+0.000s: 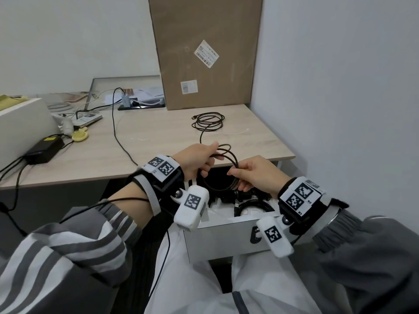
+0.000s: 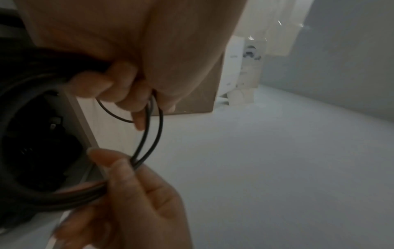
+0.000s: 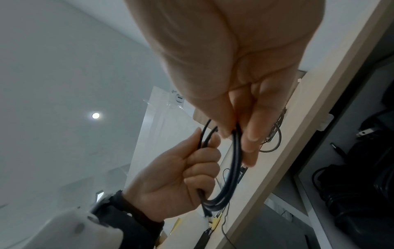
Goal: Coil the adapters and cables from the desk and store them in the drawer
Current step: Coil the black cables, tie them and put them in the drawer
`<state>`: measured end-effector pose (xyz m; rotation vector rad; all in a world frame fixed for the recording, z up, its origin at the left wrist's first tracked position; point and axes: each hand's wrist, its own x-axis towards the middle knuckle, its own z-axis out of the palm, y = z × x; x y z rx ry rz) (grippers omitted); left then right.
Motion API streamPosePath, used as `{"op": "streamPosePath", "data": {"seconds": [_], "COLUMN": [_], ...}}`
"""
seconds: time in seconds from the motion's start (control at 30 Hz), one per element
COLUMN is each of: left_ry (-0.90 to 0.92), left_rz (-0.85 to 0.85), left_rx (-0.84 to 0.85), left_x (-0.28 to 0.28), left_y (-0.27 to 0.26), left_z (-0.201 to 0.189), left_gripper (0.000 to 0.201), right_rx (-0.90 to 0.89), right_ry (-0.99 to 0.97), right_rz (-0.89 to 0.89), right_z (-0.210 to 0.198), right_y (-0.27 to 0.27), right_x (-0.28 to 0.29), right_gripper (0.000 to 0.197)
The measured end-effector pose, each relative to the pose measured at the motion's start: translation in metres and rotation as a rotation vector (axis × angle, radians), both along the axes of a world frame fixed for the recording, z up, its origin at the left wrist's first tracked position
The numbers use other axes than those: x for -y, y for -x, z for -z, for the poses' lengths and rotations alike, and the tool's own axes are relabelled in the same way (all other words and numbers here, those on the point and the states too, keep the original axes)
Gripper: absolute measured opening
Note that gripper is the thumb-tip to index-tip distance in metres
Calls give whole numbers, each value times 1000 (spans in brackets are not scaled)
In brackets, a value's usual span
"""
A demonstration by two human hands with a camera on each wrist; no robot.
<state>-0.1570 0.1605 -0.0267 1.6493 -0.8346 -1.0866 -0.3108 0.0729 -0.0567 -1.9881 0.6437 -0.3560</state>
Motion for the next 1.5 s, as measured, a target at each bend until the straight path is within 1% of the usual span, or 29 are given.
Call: {"op": "streamPosePath", "data": {"seconds": [0.07, 0.17, 0.2, 0.23, 0.27, 0.3, 0.33, 0.37, 0.43, 0.47, 0.5, 0.57, 0.63, 0.67, 0.77, 0.83, 0.97, 1.07, 1.17, 1.3, 1.33, 1.4, 1.5], "left_ry": [70, 119, 113, 103, 95, 89, 89, 99, 160, 205, 256, 345, 401, 428, 517, 546, 571, 564, 544, 507, 478, 415, 385], "left_rz": [-25, 32, 78, 131, 182, 225, 250, 249, 148, 63, -24, -167, -270, -313, -411, -444, -446, -426, -426, -405, -388, -327, -213], "left_rx": [61, 128, 141, 150, 160, 177, 200, 219, 238, 230, 204, 124, 53, 14, -114, -162, -227, -279, -299, -306, -291, -167, 166], "left_x": [-2, -8, -10, -12, -14, -16, -17, -18, -18, -18, -18, -15, -10, -6, 5, 10, 14, 18, 21, 23, 23, 20, 14], "left_y": [-6, -14, -15, -15, -16, -16, -16, -17, -22, -26, -30, -35, -31, -28, -16, -12, -9, -4, 1, 2, -1, -8, -15], "left_z": [2, -2, -4, -6, -8, -9, -11, -11, -11, -10, -8, -5, -2, 0, 0, -2, -2, 1, 5, -2, -6, -15, -35], "left_gripper": [40, 37, 37, 37, 37, 37, 37, 37, 38, 38, 38, 38, 39, 39, 38, 37, 37, 38, 39, 40, 40, 39, 36], "right_rx": [-17, 112, 130, 111, 79, 56, 58, 81, 122, 135, 148, 168, 197, 238, 376, 404, 379, 426, 408, 414, 414, 383, 252], "right_ry": [118, 344, 421, 481, 505, 502, 484, 468, 480, 505, 521, 506, 451, 385, 89, -45, -63, -44, -16, -20, 10, 116, 330], "right_rz": [-30, 75, 47, -24, -107, -182, -228, -233, -145, -71, -1, 94, 141, 152, 179, 204, 190, 164, 148, 106, 110, 119, 43], "right_z": [-7, -17, -21, -22, -23, -22, -22, -21, -21, -21, -19, -15, -12, -10, -10, -13, -16, -14, -17, -29, -34, -45, -63], "right_y": [1, -2, -5, -10, -16, -22, -28, -34, -38, -37, -35, -30, -29, -31, -38, -40, -34, -33, -33, -36, -35, -31, -23], "right_x": [5, 23, 28, 32, 32, 32, 31, 31, 35, 38, 43, 47, 42, 37, 23, 20, 15, 13, 9, 13, 17, 26, 33], "right_gripper": [24, 19, 28, 40, 47, 47, 41, 32, 12, 13, 19, 27, 28, 28, 27, 28, 25, 20, 16, 19, 19, 18, 18]}}
